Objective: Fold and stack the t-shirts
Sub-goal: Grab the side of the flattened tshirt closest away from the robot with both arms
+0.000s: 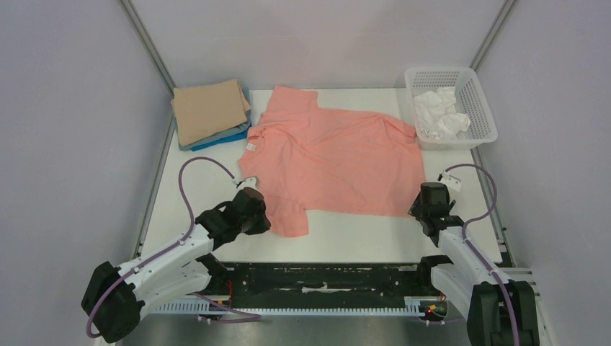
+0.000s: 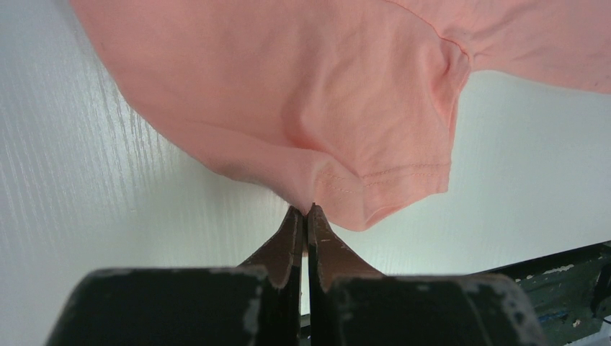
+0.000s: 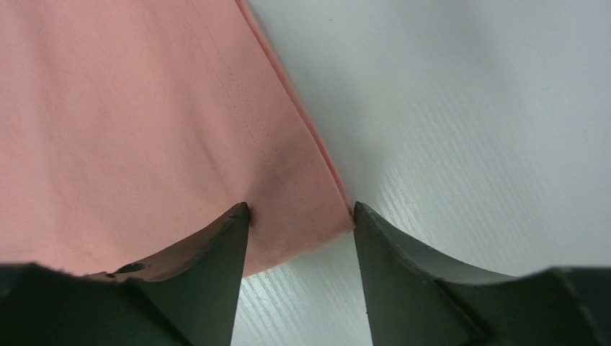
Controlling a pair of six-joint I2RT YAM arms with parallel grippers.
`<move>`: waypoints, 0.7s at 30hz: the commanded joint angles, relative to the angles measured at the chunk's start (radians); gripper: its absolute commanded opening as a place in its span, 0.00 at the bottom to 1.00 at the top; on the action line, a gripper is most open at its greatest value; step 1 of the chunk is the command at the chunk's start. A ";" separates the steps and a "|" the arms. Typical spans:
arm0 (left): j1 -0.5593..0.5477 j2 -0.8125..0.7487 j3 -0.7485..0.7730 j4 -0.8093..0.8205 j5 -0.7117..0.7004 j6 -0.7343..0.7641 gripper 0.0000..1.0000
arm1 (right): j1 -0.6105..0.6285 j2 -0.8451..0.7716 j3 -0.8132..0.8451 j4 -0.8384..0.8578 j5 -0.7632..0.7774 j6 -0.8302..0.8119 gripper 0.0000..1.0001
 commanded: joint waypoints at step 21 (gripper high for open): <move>-0.003 -0.008 0.019 0.026 -0.007 0.011 0.02 | -0.042 -0.054 -0.094 0.010 -0.126 0.050 0.00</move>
